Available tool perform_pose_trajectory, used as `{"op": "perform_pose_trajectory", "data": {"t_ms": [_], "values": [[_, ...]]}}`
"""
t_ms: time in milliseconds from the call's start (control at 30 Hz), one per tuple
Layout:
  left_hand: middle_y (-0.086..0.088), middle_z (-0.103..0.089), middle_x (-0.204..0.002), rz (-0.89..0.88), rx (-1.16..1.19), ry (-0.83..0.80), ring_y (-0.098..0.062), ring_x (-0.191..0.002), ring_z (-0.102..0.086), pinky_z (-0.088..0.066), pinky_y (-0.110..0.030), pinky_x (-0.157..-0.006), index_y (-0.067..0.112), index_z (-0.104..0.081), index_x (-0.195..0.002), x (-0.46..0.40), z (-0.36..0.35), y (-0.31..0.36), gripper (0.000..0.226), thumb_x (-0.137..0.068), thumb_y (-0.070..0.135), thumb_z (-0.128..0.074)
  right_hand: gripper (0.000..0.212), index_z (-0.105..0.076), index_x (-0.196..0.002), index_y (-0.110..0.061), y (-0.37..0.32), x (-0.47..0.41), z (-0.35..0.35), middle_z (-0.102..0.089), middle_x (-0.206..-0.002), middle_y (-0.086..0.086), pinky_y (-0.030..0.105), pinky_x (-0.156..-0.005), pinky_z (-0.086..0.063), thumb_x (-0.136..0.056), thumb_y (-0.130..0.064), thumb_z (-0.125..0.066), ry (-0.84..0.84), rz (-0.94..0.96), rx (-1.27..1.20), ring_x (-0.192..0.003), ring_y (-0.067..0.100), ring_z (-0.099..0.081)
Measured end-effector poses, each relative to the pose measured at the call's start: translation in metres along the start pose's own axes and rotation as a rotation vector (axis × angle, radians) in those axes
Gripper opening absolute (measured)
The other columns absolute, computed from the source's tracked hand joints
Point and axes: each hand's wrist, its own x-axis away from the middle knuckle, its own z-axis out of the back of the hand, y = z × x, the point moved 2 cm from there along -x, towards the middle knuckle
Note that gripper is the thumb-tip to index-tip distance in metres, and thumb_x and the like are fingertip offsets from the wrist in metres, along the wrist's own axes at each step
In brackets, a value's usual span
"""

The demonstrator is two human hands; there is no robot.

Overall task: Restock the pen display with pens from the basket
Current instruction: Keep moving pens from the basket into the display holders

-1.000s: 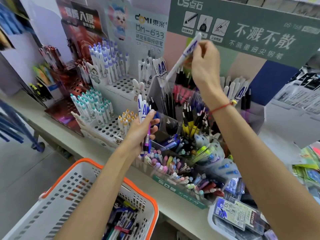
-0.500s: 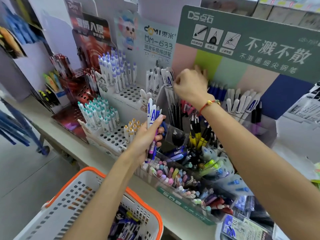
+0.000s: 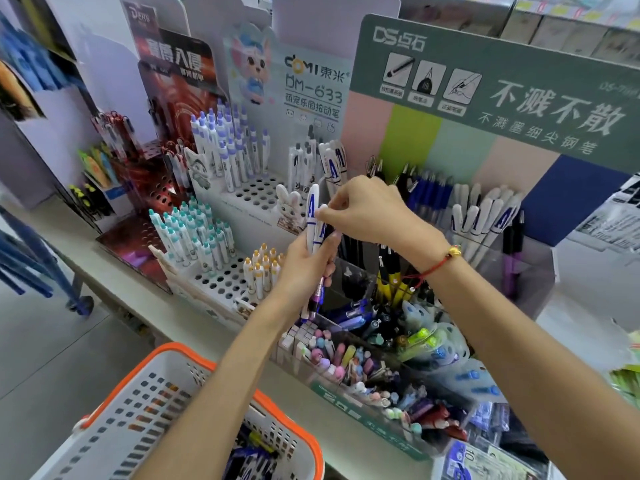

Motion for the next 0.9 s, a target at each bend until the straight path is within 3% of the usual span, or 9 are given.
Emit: {"op": "perform_pose_trajectory", "data": {"t_ms": [100, 200, 267, 333, 467, 600, 700, 800, 900], "values": [[0.006, -0.041, -0.062, 0.035, -0.005, -0.005, -0.004, -0.047, -0.038, -0.035, -0.018, -0.044, 0.014, -0.049, -0.093, -0.001, 0.001, -0.005, 0.011, -0.099, 0.021, -0.054, 0.037, -0.066, -0.106, 0.003, 0.005, -0.001, 0.013, -0.061, -0.081, 0.005, 0.017, -0.052, -0.04, -0.099, -0.029, -0.05, 0.009, -0.068, -0.393, -0.06, 0.012, -0.048], [0.006, -0.038, -0.064, 0.146, -0.042, -0.007, -0.003, -0.046, -0.034, -0.028, -0.016, -0.042, 0.015, -0.051, -0.098, -0.001, 0.006, -0.016, 0.007, -0.1, 0.021, -0.054, 0.015, -0.053, -0.098, -0.014, 0.019, -0.01, 0.032, -0.06, -0.088, 0.001, 0.021, -0.061, -0.045, -0.102, -0.027, -0.046, 0.34, -0.133, -0.766, -0.07, 0.009, -0.054], [0.006, -0.037, -0.064, 0.184, -0.051, -0.013, -0.003, -0.046, -0.033, -0.027, -0.015, -0.042, 0.016, -0.049, -0.095, 0.0, 0.01, -0.022, 0.008, -0.1, 0.022, -0.052, 0.01, -0.046, -0.096, -0.015, 0.026, -0.016, 0.042, -0.059, -0.086, -0.003, 0.025, -0.068, -0.051, -0.103, -0.022, -0.046, 0.655, -0.044, -0.767, -0.074, 0.01, -0.059], [0.007, -0.037, -0.063, 0.191, -0.013, -0.014, -0.002, -0.044, -0.032, -0.028, -0.014, -0.04, 0.016, -0.045, -0.09, 0.001, 0.013, -0.023, 0.014, -0.1, 0.023, -0.052, 0.013, -0.047, -0.104, -0.007, 0.03, -0.021, 0.045, -0.058, -0.085, -0.005, 0.025, -0.07, -0.053, -0.102, -0.02, -0.046, 0.812, 0.055, -0.593, -0.074, 0.01, -0.06], [0.011, -0.04, -0.056, 0.208, 0.098, -0.038, -0.002, -0.042, -0.031, -0.026, -0.014, -0.038, 0.015, -0.046, -0.092, 0.0, 0.014, -0.018, 0.014, -0.099, 0.024, -0.054, 0.021, -0.051, -0.112, 0.0, 0.03, -0.041, 0.029, -0.062, -0.09, 0.004, 0.029, -0.067, -0.053, -0.104, -0.017, -0.043, 0.584, 0.069, -0.259, -0.075, 0.02, -0.061], [0.009, -0.039, -0.056, 0.236, 0.243, -0.105, -0.002, -0.039, -0.029, -0.024, -0.015, -0.036, 0.011, -0.057, -0.108, 0.003, 0.012, -0.012, 0.015, -0.1, 0.021, -0.049, 0.031, -0.068, -0.109, -0.006, 0.027, -0.053, 0.018, -0.071, -0.104, 0.013, 0.041, -0.092, -0.049, -0.101, -0.027, -0.046, 0.263, 0.01, 0.039, -0.103, 0.032, -0.061], [0.006, -0.038, -0.059, 0.242, 0.353, -0.205, -0.003, -0.04, -0.029, -0.021, -0.017, -0.039, 0.009, -0.056, -0.109, 0.007, 0.012, -0.008, 0.026, -0.099, 0.022, -0.035, 0.031, -0.072, -0.104, -0.01, 0.017, -0.054, 0.03, -0.069, -0.111, 0.007, 0.047, -0.11, -0.033, -0.098, -0.034, -0.052, 0.296, 0.027, 0.173, -0.115, 0.029, -0.056], [0.004, -0.038, -0.06, 0.224, 0.397, -0.249, -0.005, -0.042, -0.029, -0.022, -0.02, -0.041, 0.006, -0.055, -0.105, 0.01, 0.014, -0.003, 0.036, -0.097, 0.026, -0.026, 0.036, -0.069, -0.108, -0.018, 0.003, -0.039, 0.038, -0.061, -0.11, -0.001, 0.038, -0.101, -0.03, -0.094, -0.048, -0.055, 0.411, 0.136, 0.181, -0.114, 0.02, -0.044], [0.004, -0.037, -0.06, 0.205, 0.41, -0.273, -0.005, -0.042, -0.028, -0.022, -0.019, -0.041, 0.007, -0.055, -0.101, 0.012, 0.015, 0.0, 0.034, -0.097, 0.024, -0.026, 0.043, -0.075, -0.095, -0.022, -0.005, -0.026, 0.024, -0.061, -0.105, -0.01, 0.039, -0.101, -0.034, -0.085, -0.061, -0.058, 0.028, 0.191, 0.113, -0.106, 0.014, -0.046]]}}
